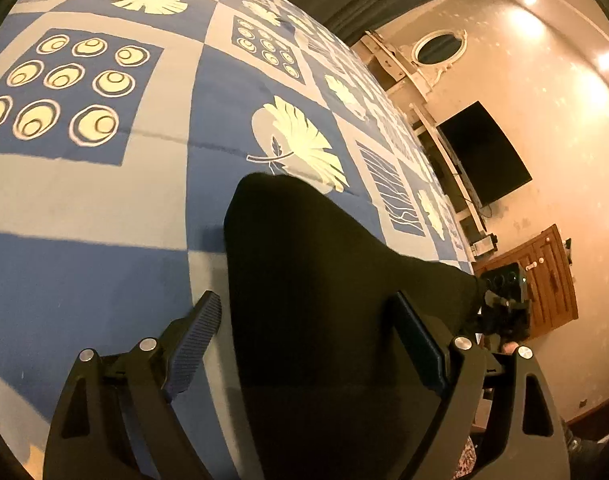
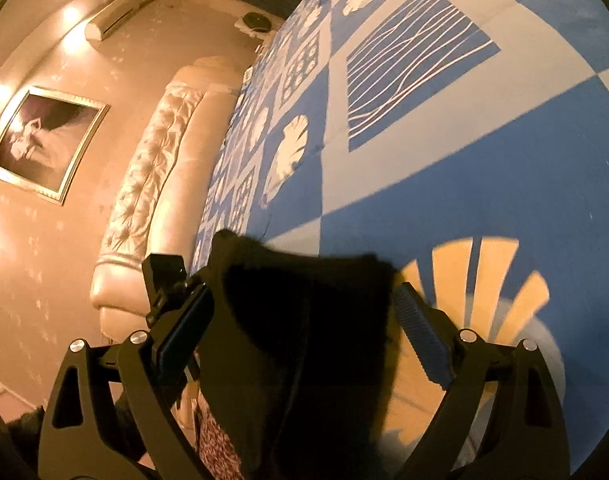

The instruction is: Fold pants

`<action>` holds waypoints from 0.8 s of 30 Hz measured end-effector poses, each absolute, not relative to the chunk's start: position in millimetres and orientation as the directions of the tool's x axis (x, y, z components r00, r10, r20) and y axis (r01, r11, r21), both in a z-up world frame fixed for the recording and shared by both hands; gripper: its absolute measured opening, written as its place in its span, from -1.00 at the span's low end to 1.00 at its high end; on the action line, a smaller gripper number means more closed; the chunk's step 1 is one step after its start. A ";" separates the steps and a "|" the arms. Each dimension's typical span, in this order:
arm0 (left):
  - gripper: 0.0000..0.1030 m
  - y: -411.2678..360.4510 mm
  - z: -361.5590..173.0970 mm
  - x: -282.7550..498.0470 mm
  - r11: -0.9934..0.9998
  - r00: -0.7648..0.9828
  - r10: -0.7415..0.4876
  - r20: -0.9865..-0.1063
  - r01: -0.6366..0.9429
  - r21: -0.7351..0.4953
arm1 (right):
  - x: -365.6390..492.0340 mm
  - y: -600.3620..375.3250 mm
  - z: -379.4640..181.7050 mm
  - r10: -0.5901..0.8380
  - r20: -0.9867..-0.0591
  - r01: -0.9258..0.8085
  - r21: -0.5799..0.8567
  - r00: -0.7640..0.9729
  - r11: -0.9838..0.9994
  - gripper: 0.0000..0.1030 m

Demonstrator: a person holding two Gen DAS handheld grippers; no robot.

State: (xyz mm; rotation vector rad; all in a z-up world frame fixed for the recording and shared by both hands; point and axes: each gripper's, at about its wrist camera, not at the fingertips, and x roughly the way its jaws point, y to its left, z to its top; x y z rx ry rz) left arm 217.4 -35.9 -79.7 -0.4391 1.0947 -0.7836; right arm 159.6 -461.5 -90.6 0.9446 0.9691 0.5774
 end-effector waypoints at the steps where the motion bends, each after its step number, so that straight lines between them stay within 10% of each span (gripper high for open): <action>1: 0.66 -37.2 -79.7 218.7 0.656 0.236 -0.753 -0.614 0.350 -0.669 | 164.2 -461.8 -91.4 0.774 -0.418 -0.008 0.878 0.476 0.479 0.78; 9: 0.66 -46.6 -82.6 233.2 0.649 0.229 -0.757 -0.611 0.370 -0.665 | 182.1 -465.1 -98.9 0.788 -0.394 0.000 0.894 0.473 0.448 0.73; 14: 0.66 -51.6 -82.4 229.8 0.673 0.241 -0.733 -0.637 0.394 -0.626 | 173.7 -468.5 -113.1 0.748 -0.478 0.049 0.855 0.461 0.516 -0.10; 24: 0.16 -61.7 -81.8 224.6 0.750 0.295 -0.637 -0.713 0.453 -0.482 | 168.3 -466.7 -116.9 0.740 -0.471 0.038 0.854 0.480 0.519 -0.13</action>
